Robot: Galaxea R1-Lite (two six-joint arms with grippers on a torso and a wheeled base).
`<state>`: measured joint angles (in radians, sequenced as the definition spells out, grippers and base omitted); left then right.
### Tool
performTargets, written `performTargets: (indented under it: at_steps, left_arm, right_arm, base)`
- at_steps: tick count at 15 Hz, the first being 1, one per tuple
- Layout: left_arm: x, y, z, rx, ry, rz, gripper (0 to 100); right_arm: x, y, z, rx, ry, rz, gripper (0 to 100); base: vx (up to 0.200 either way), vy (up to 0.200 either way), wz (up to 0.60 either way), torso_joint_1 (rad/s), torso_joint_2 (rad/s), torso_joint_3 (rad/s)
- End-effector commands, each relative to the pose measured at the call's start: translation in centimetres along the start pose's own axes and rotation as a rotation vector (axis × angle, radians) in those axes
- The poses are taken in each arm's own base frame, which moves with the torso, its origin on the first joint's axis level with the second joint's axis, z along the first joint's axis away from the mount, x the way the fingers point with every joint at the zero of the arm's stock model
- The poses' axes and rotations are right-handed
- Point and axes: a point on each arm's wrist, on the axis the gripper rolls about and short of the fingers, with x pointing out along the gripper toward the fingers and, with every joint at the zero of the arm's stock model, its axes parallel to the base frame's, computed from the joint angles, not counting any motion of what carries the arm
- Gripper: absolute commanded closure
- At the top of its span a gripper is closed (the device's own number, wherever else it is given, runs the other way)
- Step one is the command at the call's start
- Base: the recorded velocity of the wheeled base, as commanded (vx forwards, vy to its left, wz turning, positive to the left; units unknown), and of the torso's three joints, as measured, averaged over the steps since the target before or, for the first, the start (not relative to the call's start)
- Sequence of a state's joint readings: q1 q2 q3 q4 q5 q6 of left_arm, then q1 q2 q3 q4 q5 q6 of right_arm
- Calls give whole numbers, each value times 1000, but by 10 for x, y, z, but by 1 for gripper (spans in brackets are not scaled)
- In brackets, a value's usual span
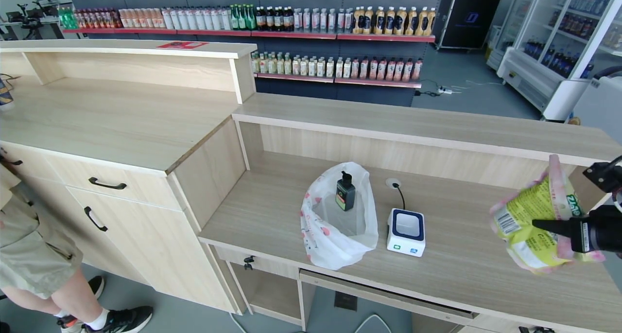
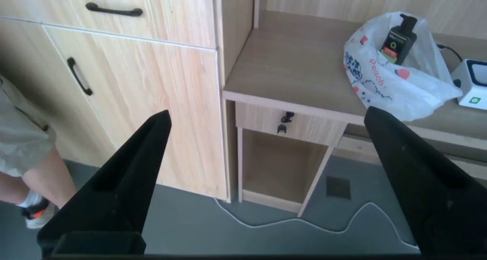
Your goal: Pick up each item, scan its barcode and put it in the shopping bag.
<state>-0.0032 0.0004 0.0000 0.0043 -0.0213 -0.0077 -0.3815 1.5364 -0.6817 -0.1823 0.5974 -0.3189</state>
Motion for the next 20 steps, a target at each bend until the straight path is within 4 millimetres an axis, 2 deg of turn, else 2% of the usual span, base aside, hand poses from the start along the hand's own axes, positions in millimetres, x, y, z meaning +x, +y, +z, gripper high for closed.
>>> performTargets:
  at_steps: [1,3,6,9,12,13,14,16,18,20]
  left_arm:
    - [0,0,0,0,1,0,0]
    - [0,0,0,-2,1,0,0]
    - [0,0,0,0,1,0,0]
    - [0,0,0,0,1,0,0]
    - [0,0,0,0,1,0,0]
    - [0,0,0,0,1,0,0]
    - [0,0,0,0,1,1,0]
    - [0,0,0,0,1,0,0]
    - [0,0,0,0,1,0,0]
    - [0,0,0,-2,1,0,0]
  right_arm:
    - [-68,76,52,15,-182,338,100]
    - [-80,92,79,95,-188,585,100]
    - [-83,111,109,163,-163,748,100]
    - [-89,134,119,112,-137,904,100]
    - [-100,159,110,98,-139,850,100]
    - [-116,163,100,120,-118,848,100]
    - [-123,163,95,137,-98,846,100]
    - [-154,164,69,128,-15,888,100]
    - [-161,158,47,-23,24,891,100]
    - [-174,158,46,-86,53,949,100]
  base:
    - [0,0,0,0,0,0]
    - [0,0,0,0,0,0]
    - [0,0,0,0,0,0]
    - [0,0,0,0,0,0]
    - [0,0,0,0,0,0]
    - [0,0,0,0,0,0]
    - [0,0,0,0,0,0]
    - [0,0,0,0,0,0]
    - [0,0,0,0,0,0]
    - [0,0,0,0,0,0]
